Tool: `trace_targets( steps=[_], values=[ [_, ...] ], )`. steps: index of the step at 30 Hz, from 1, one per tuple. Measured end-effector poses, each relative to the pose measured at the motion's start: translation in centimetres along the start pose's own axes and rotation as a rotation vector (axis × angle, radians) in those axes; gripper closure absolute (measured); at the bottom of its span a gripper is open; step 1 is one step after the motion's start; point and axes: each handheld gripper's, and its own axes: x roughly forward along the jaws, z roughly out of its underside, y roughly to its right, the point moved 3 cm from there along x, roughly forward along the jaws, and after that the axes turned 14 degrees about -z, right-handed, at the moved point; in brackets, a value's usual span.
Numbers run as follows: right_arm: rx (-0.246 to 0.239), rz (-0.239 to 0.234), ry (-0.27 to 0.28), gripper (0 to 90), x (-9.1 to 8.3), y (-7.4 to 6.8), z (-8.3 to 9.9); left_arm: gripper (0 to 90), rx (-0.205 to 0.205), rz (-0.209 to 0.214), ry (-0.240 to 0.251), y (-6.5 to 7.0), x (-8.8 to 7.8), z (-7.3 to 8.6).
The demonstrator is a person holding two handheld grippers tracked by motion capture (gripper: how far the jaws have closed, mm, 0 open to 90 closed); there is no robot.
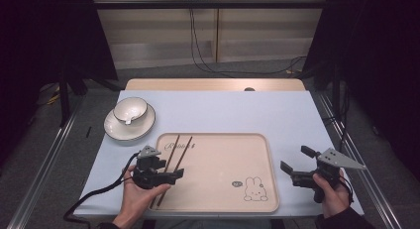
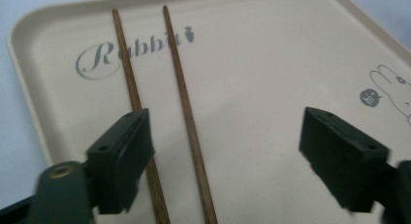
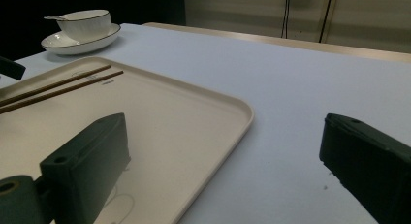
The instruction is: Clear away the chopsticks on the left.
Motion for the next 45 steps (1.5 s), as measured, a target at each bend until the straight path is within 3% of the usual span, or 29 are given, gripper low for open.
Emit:
trace_targets(
  steps=[6, 11, 15, 18, 19, 21, 23, 26, 30, 38, 39, 45],
  values=[
    [-0.003, -0.001, 0.002, 3.6, 0.0, 0.0, 0.0, 2.7, 0.059, 0.000, 0.059, -0.9, -1.3, -0.7],
    [-0.003, 0.001, 0.004, 3.6, 0.0, 0.0, 0.0, 3.2, 0.093, -0.015, 0.088, -1.6, -2.4, -0.8],
    [-0.003, 0.001, 0.004, 3.6, -0.1, 0.0, 0.0, 3.0, 0.154, -0.024, 0.168, -2.4, -3.9, -0.9],
    [-0.002, 0.000, 0.004, 3.6, -0.1, 0.0, 0.0, 2.7, 0.172, -0.074, 0.197, -3.1, -4.7, -0.8],
    [-0.002, 0.000, 0.004, 3.6, -0.1, 0.0, 0.0, 2.6, 0.167, -0.055, 0.236, -3.6, -5.0, -0.7],
    [-0.003, 0.002, 0.005, 3.6, -0.1, 0.0, 0.0, 2.6, 0.147, -0.017, 0.249, -4.5, -5.4, -0.4],
    [-0.001, 0.000, 0.005, 3.6, -0.1, 0.0, 0.0, 2.5, 0.124, -0.036, 0.263, -5.2, -5.6, -0.1],
    [0.000, 0.003, 0.010, 3.6, -0.1, 0.0, 0.0, 2.5, 0.127, -0.091, 0.301, -6.4, -6.1, 0.3],
    [0.000, 0.007, 0.017, 3.5, -0.2, 0.0, -0.1, 2.5, 0.091, -0.070, 0.339, -7.6, -6.8, 1.0],
    [-0.007, 0.019, 0.036, 3.2, -0.4, -0.1, -0.1, 2.3, 0.036, -0.078, 0.351, -9.5, -7.6, 2.7],
    [-0.011, 0.024, 0.041, 3.2, -0.4, 0.0, -0.1, 2.4, 0.026, -0.094, 0.356, -9.7, -7.7, 2.8],
    [-0.010, 0.029, 0.048, 2.9, -0.6, -0.1, -0.1, 2.0, -0.005, -0.046, 0.388, -10.6, -8.4, 3.6]
  ],
)
